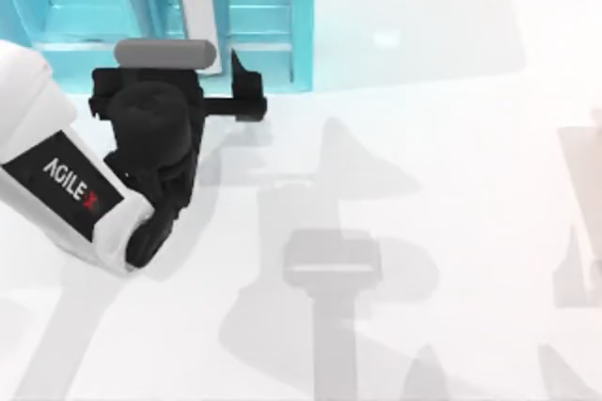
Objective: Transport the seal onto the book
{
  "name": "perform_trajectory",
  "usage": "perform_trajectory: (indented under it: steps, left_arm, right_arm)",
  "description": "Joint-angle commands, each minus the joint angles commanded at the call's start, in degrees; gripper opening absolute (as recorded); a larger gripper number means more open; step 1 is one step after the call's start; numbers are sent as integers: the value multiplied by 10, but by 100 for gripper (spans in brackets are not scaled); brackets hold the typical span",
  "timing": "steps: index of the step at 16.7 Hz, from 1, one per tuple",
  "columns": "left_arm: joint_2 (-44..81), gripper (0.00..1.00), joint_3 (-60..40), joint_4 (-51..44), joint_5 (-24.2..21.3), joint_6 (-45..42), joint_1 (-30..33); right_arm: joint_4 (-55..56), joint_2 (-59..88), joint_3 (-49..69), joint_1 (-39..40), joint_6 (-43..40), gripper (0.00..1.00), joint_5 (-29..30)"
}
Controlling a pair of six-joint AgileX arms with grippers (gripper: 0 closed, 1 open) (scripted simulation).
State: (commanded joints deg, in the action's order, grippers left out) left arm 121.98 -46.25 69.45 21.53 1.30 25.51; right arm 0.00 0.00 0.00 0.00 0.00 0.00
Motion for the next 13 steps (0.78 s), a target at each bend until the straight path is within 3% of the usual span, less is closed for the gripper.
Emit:
perform_trajectory:
  steps: [4,13]
  left_arm:
    - [24,100,-41,-16,-8,0,-6]
    - [137,100,-255,-115,-47,-4,-43]
  right_arm:
    - [0,0,0,0,0,100,0]
    - [0,0,0,0,0,100,0]
